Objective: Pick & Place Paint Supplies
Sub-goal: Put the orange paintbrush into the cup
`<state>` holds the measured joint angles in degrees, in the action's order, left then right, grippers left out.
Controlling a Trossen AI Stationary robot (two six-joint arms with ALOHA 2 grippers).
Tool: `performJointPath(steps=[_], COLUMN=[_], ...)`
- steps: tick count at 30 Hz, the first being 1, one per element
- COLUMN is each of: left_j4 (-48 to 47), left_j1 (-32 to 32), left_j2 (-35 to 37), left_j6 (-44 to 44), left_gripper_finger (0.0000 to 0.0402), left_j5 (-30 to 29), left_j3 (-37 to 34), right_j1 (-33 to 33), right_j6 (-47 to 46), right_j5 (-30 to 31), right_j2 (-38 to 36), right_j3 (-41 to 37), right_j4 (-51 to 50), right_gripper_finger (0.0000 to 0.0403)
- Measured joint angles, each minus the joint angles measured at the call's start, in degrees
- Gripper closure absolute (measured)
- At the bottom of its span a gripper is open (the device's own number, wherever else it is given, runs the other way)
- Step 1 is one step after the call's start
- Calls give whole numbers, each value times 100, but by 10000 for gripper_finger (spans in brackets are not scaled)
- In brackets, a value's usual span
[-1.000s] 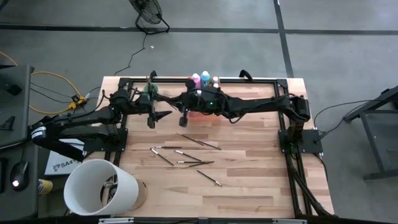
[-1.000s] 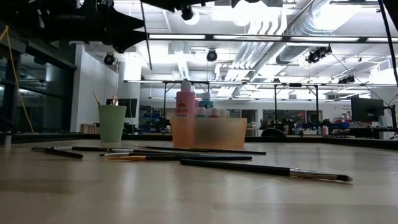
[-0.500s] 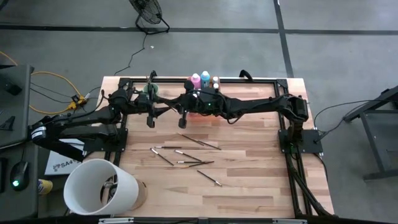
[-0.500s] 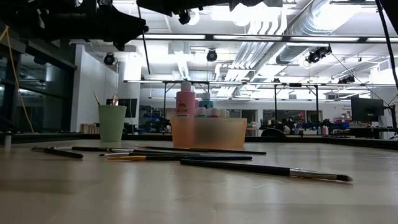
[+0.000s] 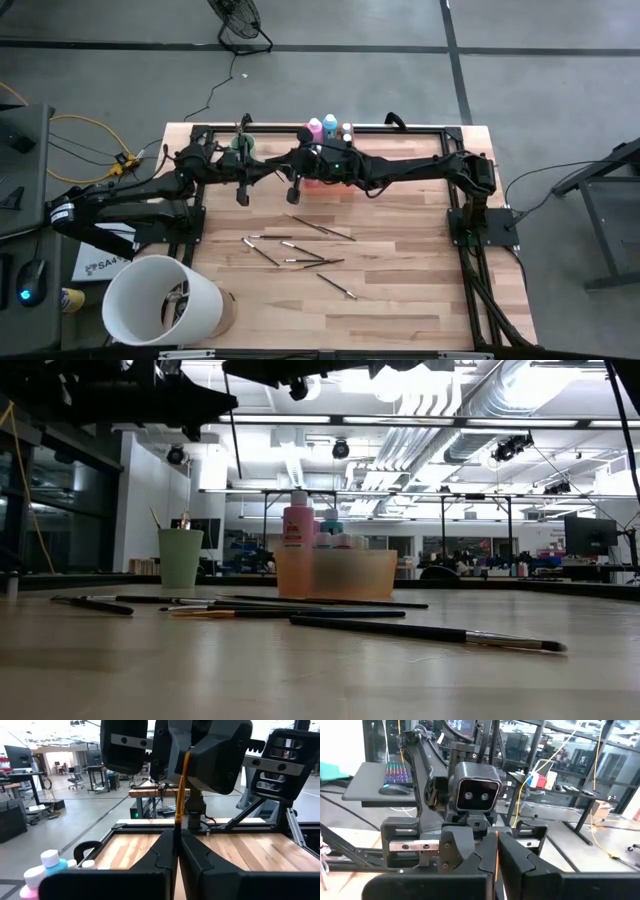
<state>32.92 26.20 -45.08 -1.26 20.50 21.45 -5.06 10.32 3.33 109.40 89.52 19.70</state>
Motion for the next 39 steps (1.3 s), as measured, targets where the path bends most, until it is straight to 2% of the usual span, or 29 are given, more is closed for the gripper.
performJointPath(steps=[3,5,7,12,15,20,24,27,33,39], left_j4=[-71,-119,-198,-444,-600,-752,-896,-950,-1099,-1257], left_j1=[-2,4,4,4,4,4,4,4,4,7], left_j2=[0,1,2,2,2,2,-16,-22,-22,-24], left_j6=[-1,-12,-14,-1,-2,-2,-1,-4,0,15], left_gripper_finger=[396,397,398,398,399,399,399,399,399,399], left_j5=[-121,-400,-767,-2305,-3332,-4552,-5256,-5677,-6223,-6482], left_j3=[0,0,0,0,0,0,0,-17,-46,-48], right_j1=[2,9,5,-9,-24,-30,-31,-33,-17,76], right_j6=[-8,-139,-235,-441,-674,-1016,-1143,-1217,-1471,-1638], right_j5=[18,131,348,1333,1798,2012,2231,2220,2205,2200], right_j2=[-116,-209,-437,-1023,-1359,-1841,-2263,-2552,-2909,-2926], right_j3=[0,2,-7,0,-2,-403,-1165,-1803,-2778,-3175], right_j4=[-335,-513,-1123,-2619,-3584,-4170,-3840,-3184,-2358,-2078], right_gripper_finger=[366,334,295,200,170,160,164,164,165,165])
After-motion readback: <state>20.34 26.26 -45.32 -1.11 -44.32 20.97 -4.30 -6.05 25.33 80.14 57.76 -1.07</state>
